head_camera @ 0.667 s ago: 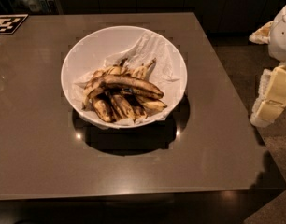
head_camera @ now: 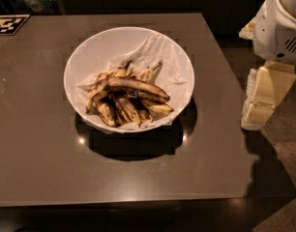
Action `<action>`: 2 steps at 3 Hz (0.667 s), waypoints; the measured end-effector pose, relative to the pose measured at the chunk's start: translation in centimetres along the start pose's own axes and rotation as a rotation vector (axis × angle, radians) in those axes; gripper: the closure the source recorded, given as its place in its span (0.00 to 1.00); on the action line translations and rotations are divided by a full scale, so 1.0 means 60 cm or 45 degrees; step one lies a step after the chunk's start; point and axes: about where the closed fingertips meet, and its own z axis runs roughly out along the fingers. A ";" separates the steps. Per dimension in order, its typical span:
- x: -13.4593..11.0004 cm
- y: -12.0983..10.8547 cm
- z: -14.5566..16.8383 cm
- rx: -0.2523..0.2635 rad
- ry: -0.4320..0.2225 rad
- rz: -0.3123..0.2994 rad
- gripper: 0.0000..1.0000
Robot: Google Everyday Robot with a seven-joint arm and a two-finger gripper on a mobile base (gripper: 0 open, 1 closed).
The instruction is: Pick banana from white bowl
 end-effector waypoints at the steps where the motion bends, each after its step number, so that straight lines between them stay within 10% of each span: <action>1: -0.057 -0.003 -0.027 0.063 0.062 -0.093 0.00; 2: -0.063 -0.004 -0.036 0.087 0.052 -0.097 0.00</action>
Offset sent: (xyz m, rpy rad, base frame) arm 0.0017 0.0245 0.0118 -0.0649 -0.0139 0.0380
